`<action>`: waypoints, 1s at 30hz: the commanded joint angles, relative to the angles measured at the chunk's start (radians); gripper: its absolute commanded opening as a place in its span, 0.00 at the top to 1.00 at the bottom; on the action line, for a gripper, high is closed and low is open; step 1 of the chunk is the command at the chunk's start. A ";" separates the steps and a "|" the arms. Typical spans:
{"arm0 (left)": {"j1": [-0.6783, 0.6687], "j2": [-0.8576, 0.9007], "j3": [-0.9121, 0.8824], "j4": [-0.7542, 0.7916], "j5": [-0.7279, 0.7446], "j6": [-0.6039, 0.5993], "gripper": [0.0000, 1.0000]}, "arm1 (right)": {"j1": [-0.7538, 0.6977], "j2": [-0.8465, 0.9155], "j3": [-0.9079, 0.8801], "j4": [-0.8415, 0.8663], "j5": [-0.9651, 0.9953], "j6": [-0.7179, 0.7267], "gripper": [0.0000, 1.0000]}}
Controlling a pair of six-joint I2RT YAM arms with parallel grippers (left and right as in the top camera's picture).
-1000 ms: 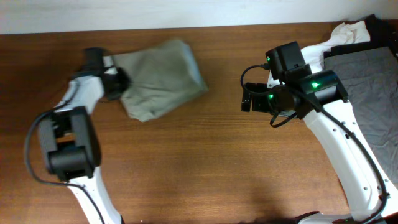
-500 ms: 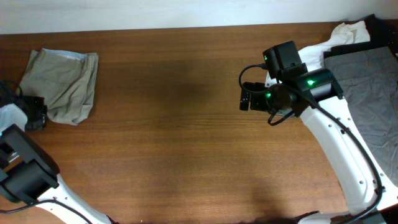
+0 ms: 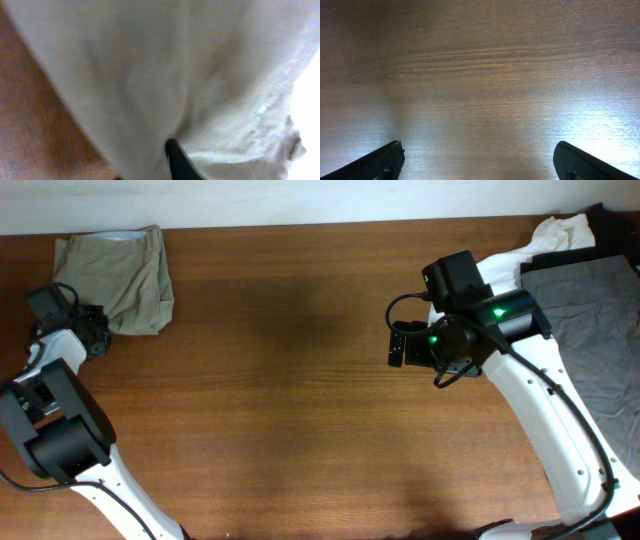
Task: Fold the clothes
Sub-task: 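Set the folded pants down at the table's upper left corner and release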
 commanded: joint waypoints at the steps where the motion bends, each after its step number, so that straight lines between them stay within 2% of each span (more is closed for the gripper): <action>1: 0.011 0.083 -0.014 0.031 -0.011 0.098 0.69 | -0.003 0.003 -0.003 -0.002 0.009 -0.002 0.01; 2: 0.014 0.083 -0.014 0.031 -0.010 0.098 0.68 | -0.003 0.003 -0.003 -0.002 0.009 -0.002 0.01; 4: 0.014 0.083 -0.014 0.042 0.003 0.098 0.58 | -0.003 0.003 -0.003 0.001 0.009 -0.002 0.01; 7: 0.014 0.083 -0.014 0.071 0.073 0.098 0.17 | -0.003 0.003 -0.003 0.001 0.009 -0.002 0.01; 8: 0.014 0.083 -0.014 0.079 0.098 0.098 0.07 | -0.003 0.003 -0.003 0.001 0.009 -0.002 0.01; 9: 0.014 0.082 -0.013 0.079 0.133 0.099 0.01 | -0.003 0.003 -0.003 0.001 0.009 -0.002 0.01; 13: 0.016 0.056 -0.013 0.062 0.243 0.098 0.01 | -0.003 0.003 -0.003 0.001 0.009 -0.002 0.01; 15: 0.016 0.029 -0.013 0.009 0.251 0.099 0.01 | -0.003 0.003 -0.003 0.001 0.009 -0.002 0.01; 20: 0.023 -0.096 -0.012 -0.275 0.078 0.250 0.01 | -0.003 0.003 -0.003 0.002 0.009 -0.002 0.01; 25: 0.022 -0.191 -0.012 -0.532 0.047 0.354 0.01 | -0.003 0.003 -0.002 0.007 0.008 -0.005 0.01; 27: 0.016 -0.255 -0.012 -0.603 0.048 0.369 0.01 | -0.003 0.000 0.015 0.009 0.005 -0.029 0.01; 30: -0.020 -0.402 -0.012 -0.619 0.048 0.457 0.01 | -0.003 -0.020 0.071 -0.008 0.002 -0.076 0.01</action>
